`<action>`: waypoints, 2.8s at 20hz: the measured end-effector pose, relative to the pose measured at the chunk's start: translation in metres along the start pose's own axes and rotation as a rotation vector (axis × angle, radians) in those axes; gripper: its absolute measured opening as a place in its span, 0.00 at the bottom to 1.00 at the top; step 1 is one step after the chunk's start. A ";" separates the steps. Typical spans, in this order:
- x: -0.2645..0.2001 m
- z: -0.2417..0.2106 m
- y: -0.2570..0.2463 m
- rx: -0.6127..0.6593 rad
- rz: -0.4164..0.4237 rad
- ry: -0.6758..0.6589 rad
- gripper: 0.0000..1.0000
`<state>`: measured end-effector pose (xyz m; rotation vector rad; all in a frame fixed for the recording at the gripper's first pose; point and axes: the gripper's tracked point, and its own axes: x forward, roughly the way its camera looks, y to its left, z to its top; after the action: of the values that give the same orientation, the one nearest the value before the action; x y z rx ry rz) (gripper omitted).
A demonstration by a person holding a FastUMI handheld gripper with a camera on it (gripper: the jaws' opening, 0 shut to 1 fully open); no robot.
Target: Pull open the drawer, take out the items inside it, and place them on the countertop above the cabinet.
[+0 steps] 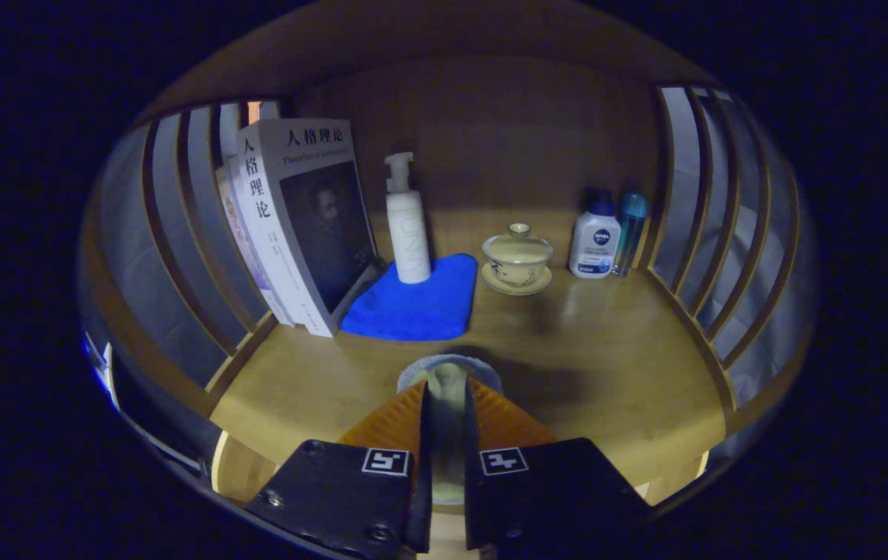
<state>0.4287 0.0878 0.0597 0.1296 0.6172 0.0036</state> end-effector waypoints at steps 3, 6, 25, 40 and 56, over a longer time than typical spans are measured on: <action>0.002 -0.002 -0.001 -0.007 -0.014 0.008 0.22; 0.007 -0.007 -0.002 -0.028 -0.021 0.013 0.45; -0.193 -0.048 0.010 -0.175 0.047 -0.592 1.00; -0.209 -0.254 0.001 -0.037 -0.038 -0.662 1.00; -0.155 -0.287 0.005 -0.060 -0.163 -0.559 1.00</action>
<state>0.1372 0.1208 -0.0823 0.0182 0.0678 -0.1672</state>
